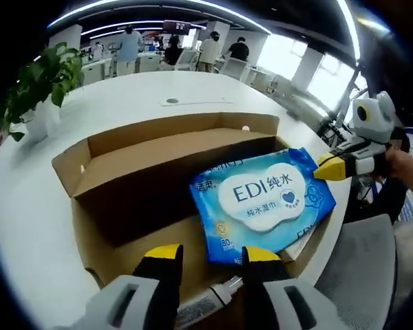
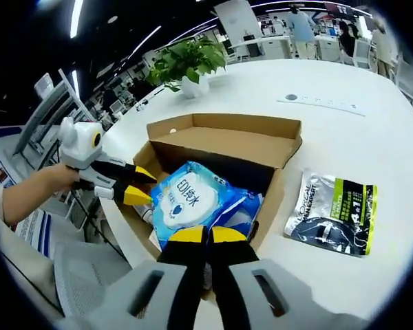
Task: Operate the shoe box by opening the lid, removing the specified soft item, and placing it in the target area until the item is outside and the box remains undamaged.
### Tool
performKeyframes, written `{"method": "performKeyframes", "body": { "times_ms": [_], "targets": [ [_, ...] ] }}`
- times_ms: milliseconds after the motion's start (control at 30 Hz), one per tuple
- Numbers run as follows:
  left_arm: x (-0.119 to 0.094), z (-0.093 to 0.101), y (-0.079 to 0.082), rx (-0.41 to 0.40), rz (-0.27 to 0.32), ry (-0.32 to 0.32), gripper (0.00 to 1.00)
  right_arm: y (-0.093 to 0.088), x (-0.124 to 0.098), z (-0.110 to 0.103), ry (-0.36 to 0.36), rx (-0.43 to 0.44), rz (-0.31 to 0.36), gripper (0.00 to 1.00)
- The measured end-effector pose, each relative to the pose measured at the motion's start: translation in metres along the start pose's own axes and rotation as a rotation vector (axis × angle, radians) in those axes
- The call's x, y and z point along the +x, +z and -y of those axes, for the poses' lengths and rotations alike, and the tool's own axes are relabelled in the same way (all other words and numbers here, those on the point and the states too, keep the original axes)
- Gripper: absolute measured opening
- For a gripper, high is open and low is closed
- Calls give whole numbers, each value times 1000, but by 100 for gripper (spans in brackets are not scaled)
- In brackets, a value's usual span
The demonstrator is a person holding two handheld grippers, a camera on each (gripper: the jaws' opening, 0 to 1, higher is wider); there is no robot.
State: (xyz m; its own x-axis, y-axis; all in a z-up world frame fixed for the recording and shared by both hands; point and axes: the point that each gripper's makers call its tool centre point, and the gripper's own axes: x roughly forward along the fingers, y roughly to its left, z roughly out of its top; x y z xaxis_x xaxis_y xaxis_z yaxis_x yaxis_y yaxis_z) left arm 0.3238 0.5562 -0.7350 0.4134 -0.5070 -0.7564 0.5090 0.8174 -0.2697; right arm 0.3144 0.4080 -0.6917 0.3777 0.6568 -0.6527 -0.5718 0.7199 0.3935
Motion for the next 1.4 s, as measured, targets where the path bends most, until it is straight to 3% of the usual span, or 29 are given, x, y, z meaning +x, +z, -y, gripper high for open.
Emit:
{"method": "performKeyframes", "body": {
  "times_ms": [200, 267, 567, 1000, 1400],
  "targets": [
    [12, -2, -1, -43, -40, -38, 30, -1, 0, 1, -2, 5, 0, 0],
    [15, 2, -2, -104, -55, -82, 28, -1, 0, 2, -1, 11, 1, 0],
    [18, 11, -3, -272, -57, -167, 18, -1, 0, 1, 0, 30, 11, 0],
    [19, 14, -4, -270, -30, -149, 5, -2, 1, 2, -2, 65, 21, 0],
    [12, 15, 0, -305, -6, -159, 3, -2, -1, 3, -7, 78, 27, 0]
  ]
}}
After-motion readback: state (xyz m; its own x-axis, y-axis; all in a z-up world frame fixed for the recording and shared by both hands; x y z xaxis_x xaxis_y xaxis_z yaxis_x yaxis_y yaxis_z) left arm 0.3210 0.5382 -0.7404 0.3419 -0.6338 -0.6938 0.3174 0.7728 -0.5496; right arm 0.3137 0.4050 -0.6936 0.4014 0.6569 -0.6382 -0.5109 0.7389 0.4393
